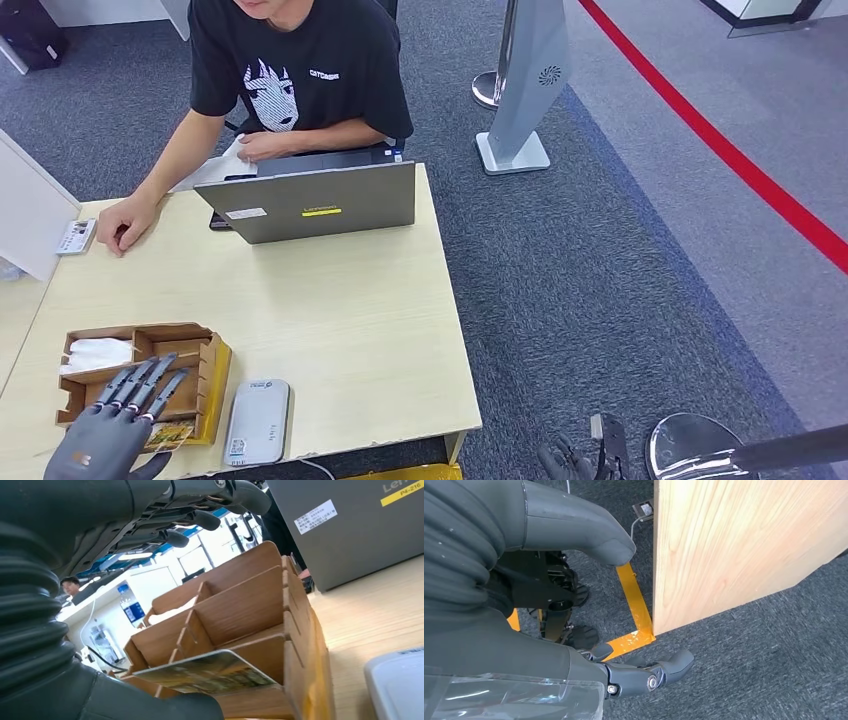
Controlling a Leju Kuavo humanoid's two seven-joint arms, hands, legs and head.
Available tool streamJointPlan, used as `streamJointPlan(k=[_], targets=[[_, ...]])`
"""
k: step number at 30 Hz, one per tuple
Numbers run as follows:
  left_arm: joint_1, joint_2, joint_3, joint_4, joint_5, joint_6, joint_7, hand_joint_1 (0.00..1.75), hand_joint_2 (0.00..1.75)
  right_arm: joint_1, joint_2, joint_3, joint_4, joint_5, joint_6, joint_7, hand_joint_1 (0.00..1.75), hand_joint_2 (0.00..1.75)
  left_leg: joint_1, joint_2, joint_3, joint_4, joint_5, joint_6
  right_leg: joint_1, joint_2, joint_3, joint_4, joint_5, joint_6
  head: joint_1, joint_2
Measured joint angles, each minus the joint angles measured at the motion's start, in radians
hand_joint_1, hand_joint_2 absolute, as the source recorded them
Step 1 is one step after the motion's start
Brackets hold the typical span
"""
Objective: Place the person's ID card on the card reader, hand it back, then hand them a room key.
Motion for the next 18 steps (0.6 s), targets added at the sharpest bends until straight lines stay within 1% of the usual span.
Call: streamJointPlan(k=[5, 11, 12, 15, 16, 18], targets=[[-0.009, -0.029, -0.013, 0.023, 0.009, -0.003, -0.007, 0.0, 1.75, -0.004, 0.0, 0.006, 0.01, -0.01, -0.004, -0.006, 0.0, 1.75, 0.0, 0.0, 0.0, 0.0, 0.0, 0.0, 0.0, 0.0, 0.0, 0.0, 0.0, 0.0, 0.0, 0.0], [-0.006, -0.033, -0.03, 0.033, 0.019, 0.002, 0.011, 0.0, 1.75, -0.005, 0.0, 0.012, 0.014, -0.011, -0.013, -0.007, 0.0, 1.75, 0.001, 0.0, 0.0, 0.0, 0.0, 0.0, 0.0, 0.0, 0.0, 0.0, 0.0, 0.0, 0.0, 0.0], [-0.005, -0.033, -0.032, 0.033, 0.015, 0.003, 0.021, 0.03, 1.75, -0.005, 0.0, 0.012, 0.014, -0.012, -0.014, -0.007, 0.0, 1.75, 0.001, 0.0, 0.0, 0.0, 0.0, 0.0, 0.0, 0.0, 0.0, 0.0, 0.0, 0.0, 0.0, 0.0], [-0.002, -0.032, -0.034, 0.033, 0.0, 0.005, 0.053, 1.34, 1.75, -0.004, 0.0, 0.012, 0.014, -0.019, -0.017, -0.007, 0.0, 1.75, 0.001, 0.0, 0.0, 0.0, 0.0, 0.0, 0.0, 0.0, 0.0, 0.0, 0.0, 0.0, 0.0, 0.0], [-0.001, -0.033, -0.034, 0.032, -0.003, 0.006, 0.061, 1.75, 1.75, -0.004, 0.0, 0.012, 0.014, -0.021, -0.018, -0.007, 0.0, 1.75, 0.001, 0.0, 0.0, 0.0, 0.0, 0.0, 0.0, 0.0, 0.0, 0.0, 0.0, 0.0, 0.0, 0.0], [0.0, -0.033, -0.034, 0.027, -0.01, 0.006, 0.077, 1.75, 1.75, -0.002, 0.0, 0.012, 0.013, -0.022, -0.022, -0.007, 0.0, 1.75, 0.001, 0.0, 0.0, 0.0, 0.0, 0.0, 0.0, 0.0, 0.0, 0.0, 0.0, 0.0, 0.0, 0.0]])
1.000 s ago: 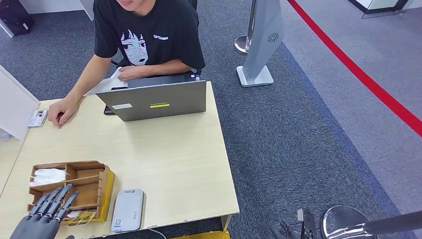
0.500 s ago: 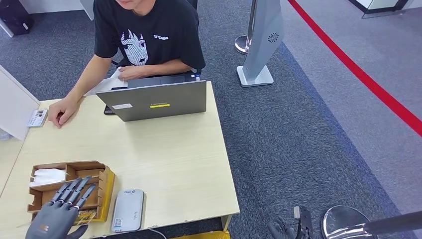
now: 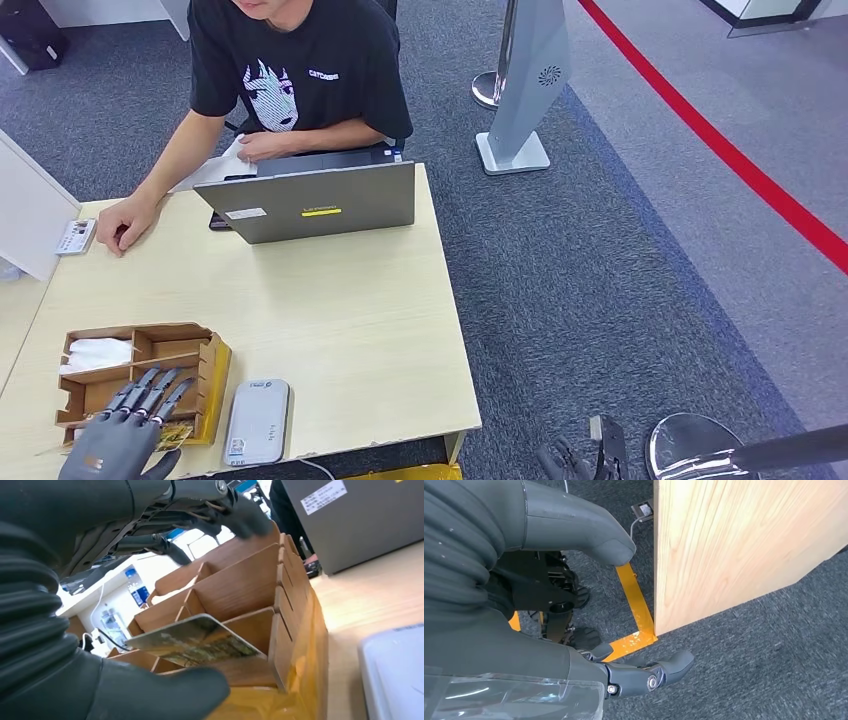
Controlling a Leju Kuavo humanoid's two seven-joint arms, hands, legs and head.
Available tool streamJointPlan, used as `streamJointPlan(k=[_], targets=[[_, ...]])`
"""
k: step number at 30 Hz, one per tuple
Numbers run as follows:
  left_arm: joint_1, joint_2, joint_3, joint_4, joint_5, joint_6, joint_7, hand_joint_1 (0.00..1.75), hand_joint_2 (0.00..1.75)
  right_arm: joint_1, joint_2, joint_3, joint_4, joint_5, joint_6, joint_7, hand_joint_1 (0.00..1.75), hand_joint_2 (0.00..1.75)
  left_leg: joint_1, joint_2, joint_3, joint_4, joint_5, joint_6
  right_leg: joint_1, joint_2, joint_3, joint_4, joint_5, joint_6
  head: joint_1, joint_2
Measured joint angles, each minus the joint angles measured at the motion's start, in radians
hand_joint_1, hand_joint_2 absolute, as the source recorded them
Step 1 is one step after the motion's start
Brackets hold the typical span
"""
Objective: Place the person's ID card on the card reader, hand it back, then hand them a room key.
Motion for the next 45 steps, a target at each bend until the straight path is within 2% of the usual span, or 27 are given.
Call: streamJointPlan(k=[11, 22, 23, 26, 27, 38, 45], targets=[[0.009, -0.008, 0.019, -0.066, -0.037, 0.0, 0.045, 1.75, 1.75, 0.015, 0.0, -0.001, -0.015, 0.017, -0.011, 0.003, 0.0, 1.75, 0.0, 0.0, 0.0, 0.0, 0.0, 0.0, 0.0, 0.0, 0.0, 0.0, 0.0, 0.0, 0.0, 0.0], [0.012, -0.044, 0.07, -0.116, -0.07, 0.016, 0.03, 1.72, 1.75, 0.02, 0.002, -0.01, -0.026, 0.038, -0.011, 0.009, 0.0, 1.75, 0.0, 0.0, 0.0, 0.0, 0.0, 0.0, 0.0, 0.0, 0.0, 0.0, 0.0, 0.0, 0.0, 0.0], [0.01, -0.051, 0.076, -0.123, -0.072, 0.016, 0.021, 1.39, 1.75, 0.021, 0.004, -0.012, -0.027, 0.041, -0.01, 0.009, 0.0, 1.75, 0.0, 0.0, 0.0, 0.0, 0.0, 0.0, 0.0, 0.0, 0.0, 0.0, 0.0, 0.0, 0.0, 0.0], [0.006, -0.07, 0.095, -0.143, -0.078, 0.015, -0.005, 0.11, 1.75, 0.022, 0.007, -0.017, -0.031, 0.051, -0.008, 0.009, 0.0, 1.75, 0.0, 0.0, 0.0, 0.0, 0.0, 0.0, 0.0, 0.0, 0.0, 0.0, 0.0, 0.0, 0.0, 0.0], [0.006, -0.075, 0.1, -0.149, -0.079, 0.015, -0.01, 0.0, 1.75, 0.023, 0.007, -0.018, -0.031, 0.052, -0.007, 0.009, 0.0, 1.75, 0.0, 0.0, 0.0, 0.0, 0.0, 0.0, 0.0, 0.0, 0.0, 0.0, 0.0, 0.0, 0.0, 0.0], [0.012, -0.108, 0.119, -0.163, -0.045, 0.016, -0.067, 0.0, 1.75, 0.024, 0.014, -0.025, -0.032, 0.056, -0.001, 0.009, 0.0, 1.75, 0.0, 0.0, 0.0, 0.0, 0.0, 0.0, 0.0, 0.0, 0.0, 0.0, 0.0, 0.0, 0.0, 0.0], [0.025, -0.09, 0.073, -0.148, -0.003, -0.016, -0.096, 0.0, 1.75, 0.021, 0.015, -0.032, -0.033, 0.069, 0.007, 0.009, 0.0, 1.75, 0.0, 0.0, 0.0, 0.0, 0.0, 0.0, 0.0, 0.0, 0.0, 0.0, 0.0, 0.0, 0.0, 0.0]])
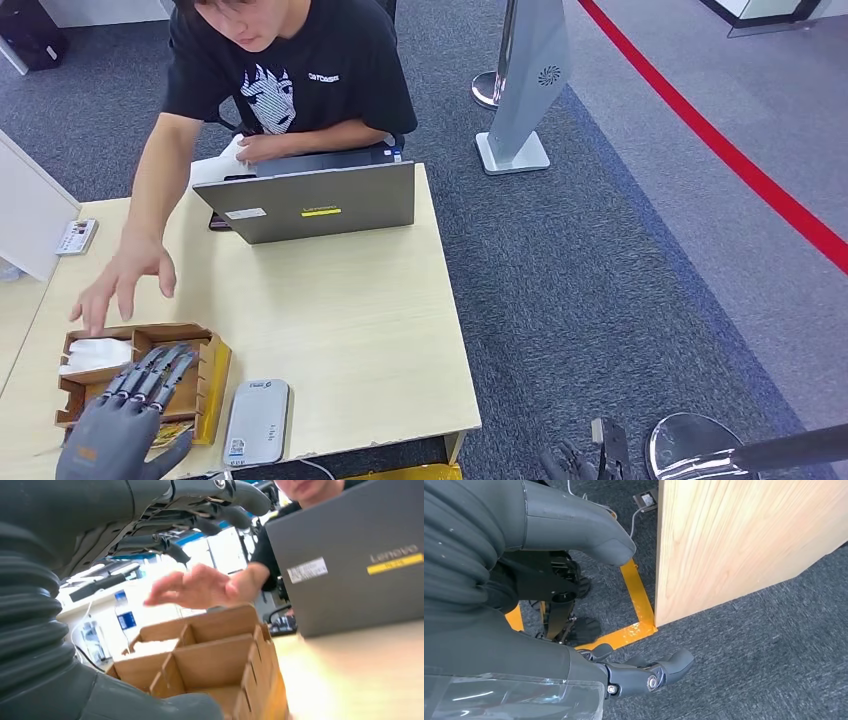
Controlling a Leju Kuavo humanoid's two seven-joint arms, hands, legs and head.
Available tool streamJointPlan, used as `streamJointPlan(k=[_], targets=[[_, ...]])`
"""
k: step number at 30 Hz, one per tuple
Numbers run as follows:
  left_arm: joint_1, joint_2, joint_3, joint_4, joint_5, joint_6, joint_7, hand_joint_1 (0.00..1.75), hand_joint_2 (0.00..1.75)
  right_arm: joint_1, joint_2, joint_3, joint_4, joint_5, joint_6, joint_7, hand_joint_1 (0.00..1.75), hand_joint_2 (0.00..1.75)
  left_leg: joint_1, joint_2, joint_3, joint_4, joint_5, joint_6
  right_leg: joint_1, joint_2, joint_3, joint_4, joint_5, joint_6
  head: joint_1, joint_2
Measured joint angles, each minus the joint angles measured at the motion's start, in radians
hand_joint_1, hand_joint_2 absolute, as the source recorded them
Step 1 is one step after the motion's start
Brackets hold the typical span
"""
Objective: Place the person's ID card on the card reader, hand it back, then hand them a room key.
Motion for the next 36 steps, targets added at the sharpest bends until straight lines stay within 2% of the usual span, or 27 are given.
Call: streamJointPlan(k=[4, 10, 16, 20, 24, 31, 36], targets=[[0.001, 0.017, -0.042, 0.022, 0.022, -0.008, 0.021, 0.0, 1.75, -0.004, 0.0, -0.002, 0.002, 0.0, 0.0, 0.0, 0.0, 1.75, 0.0, 0.0, 0.0, 0.0, 0.0, 0.0, 0.0, 0.0, 0.0, 0.0, 0.0, 0.0, 0.0, 0.0], [0.005, 0.07, -0.128, 0.069, 0.068, -0.003, 0.122, 0.0, 1.75, -0.01, 0.0, -0.002, 0.007, 0.0, -0.002, -0.002, 0.0, 1.75, 0.0, 0.0, 0.0, 0.0, 0.0, 0.0, 0.0, 0.0, 0.0, 0.0, 0.0, 0.0, 0.0, 0.0], [0.011, 0.118, -0.157, 0.085, 0.082, 0.015, 0.193, 0.0, 1.75, -0.009, 0.0, -0.002, 0.006, 0.001, -0.008, -0.002, 0.0, 1.75, 0.0, 0.0, 0.0, 0.0, 0.0, 0.0, 0.0, 0.0, 0.0, 0.0, 0.0, 0.0, 0.0, 0.0], [0.021, 0.144, -0.153, 0.086, 0.073, 0.035, 0.242, 0.0, 1.75, -0.006, 0.0, -0.002, 0.004, 0.001, -0.01, 0.001, 0.0, 1.75, 0.0, 0.0, 0.0, 0.0, 0.0, 0.0, 0.0, 0.0, 0.0, 0.0, 0.0, 0.0, 0.0, 0.0], [0.027, 0.159, -0.141, 0.086, 0.072, 0.037, 0.246, 0.0, 1.75, -0.003, 0.0, -0.002, 0.0, 0.002, -0.01, 0.002, 0.0, 1.75, 0.0, 0.0, 0.0, 0.0, 0.0, 0.0, 0.0, 0.0, 0.0, 0.0, 0.0, 0.0, 0.0, 0.0], [0.037, 0.163, -0.131, 0.086, 0.067, 0.039, 0.25, 0.0, 1.75, -0.001, 0.0, -0.002, -0.002, 0.002, -0.01, 0.003, 0.0, 1.75, 0.0, 0.0, 0.0, 0.0, 0.0, 0.0, 0.0, 0.0, 0.0, 0.0, 0.0, 0.0, 0.0, 0.0], [0.052, 0.161, -0.076, 0.086, 0.056, 0.041, 0.25, 0.0, 1.75, 0.004, 0.0, -0.002, -0.007, 0.008, -0.009, 0.008, 0.0, 1.75, 0.0, 0.0, 0.0, 0.0, 0.0, 0.0, 0.0, 0.0, 0.0, 0.0, 0.0, 0.0, 0.0, 0.0]])
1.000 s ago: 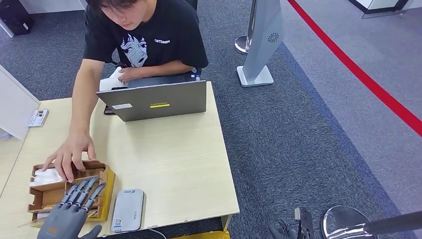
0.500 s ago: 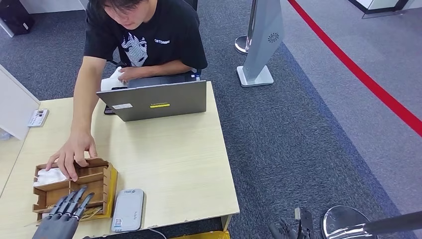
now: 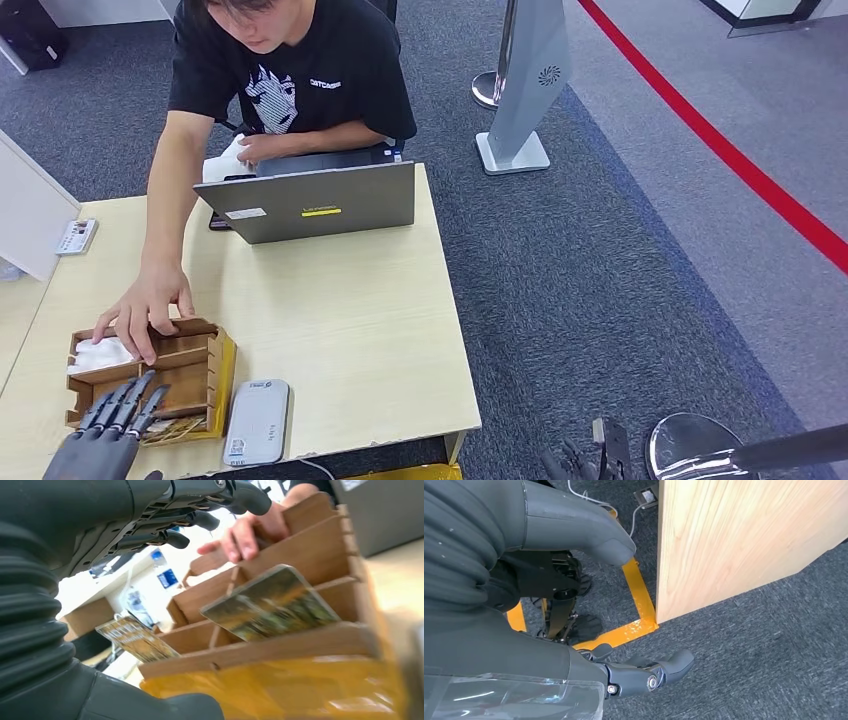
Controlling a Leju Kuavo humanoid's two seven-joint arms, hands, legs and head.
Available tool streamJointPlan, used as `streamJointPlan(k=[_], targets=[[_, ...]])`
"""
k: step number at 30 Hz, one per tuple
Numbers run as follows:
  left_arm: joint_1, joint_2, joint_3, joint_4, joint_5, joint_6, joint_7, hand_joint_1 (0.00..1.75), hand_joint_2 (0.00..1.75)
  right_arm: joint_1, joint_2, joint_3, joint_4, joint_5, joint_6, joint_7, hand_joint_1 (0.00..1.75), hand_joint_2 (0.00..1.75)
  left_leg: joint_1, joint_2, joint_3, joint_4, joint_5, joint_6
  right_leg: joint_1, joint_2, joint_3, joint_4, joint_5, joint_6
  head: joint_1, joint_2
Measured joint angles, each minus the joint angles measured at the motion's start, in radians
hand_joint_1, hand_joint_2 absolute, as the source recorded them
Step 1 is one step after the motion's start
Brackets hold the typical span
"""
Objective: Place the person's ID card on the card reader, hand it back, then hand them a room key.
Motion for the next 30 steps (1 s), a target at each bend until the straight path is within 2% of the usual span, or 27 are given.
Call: streamJointPlan(k=[2, 6, 16, 30], targets=[[0.005, -0.004, 0.025, 0.0, -0.002, -0.003, -0.009, 0.04, 1.75, 0.002, 0.0, 0.0, -0.003, 0.005, 0.001, 0.002, 0.0, 1.75, 0.0, 0.0, 0.0, 0.0, 0.0, 0.0, 0.0, 0.0, 0.0, 0.0, 0.0, 0.0, 0.0, 0.0], [0.018, -0.022, 0.067, 0.0, -0.005, -0.021, -0.043, 1.75, 1.75, 0.003, 0.0, -0.001, -0.006, 0.012, 0.005, 0.006, 0.0, 1.75, 0.0, 0.0, 0.0, 0.0, 0.0, 0.0, 0.0, 0.0, 0.0, 0.0, 0.0, 0.0, 0.0, 0.0], [0.028, -0.064, 0.106, 0.021, 0.013, -0.03, -0.059, 1.75, 1.75, 0.004, 0.001, -0.001, -0.012, 0.012, 0.009, 0.008, 0.0, 1.75, 0.0, 0.0, 0.0, 0.0, 0.0, 0.0, 0.0, 0.0, 0.0, 0.0, 0.0, 0.0, 0.0, 0.0], [0.032, -0.094, 0.114, 0.054, 0.03, -0.039, -0.07, 1.75, 1.75, 0.004, 0.005, -0.001, -0.014, 0.013, 0.011, 0.01, 0.0, 1.75, 0.0, 0.0, 0.0, 0.0, 0.0, 0.0, 0.0, 0.0, 0.0, 0.0, 0.0, 0.0, 0.0, 0.0]])
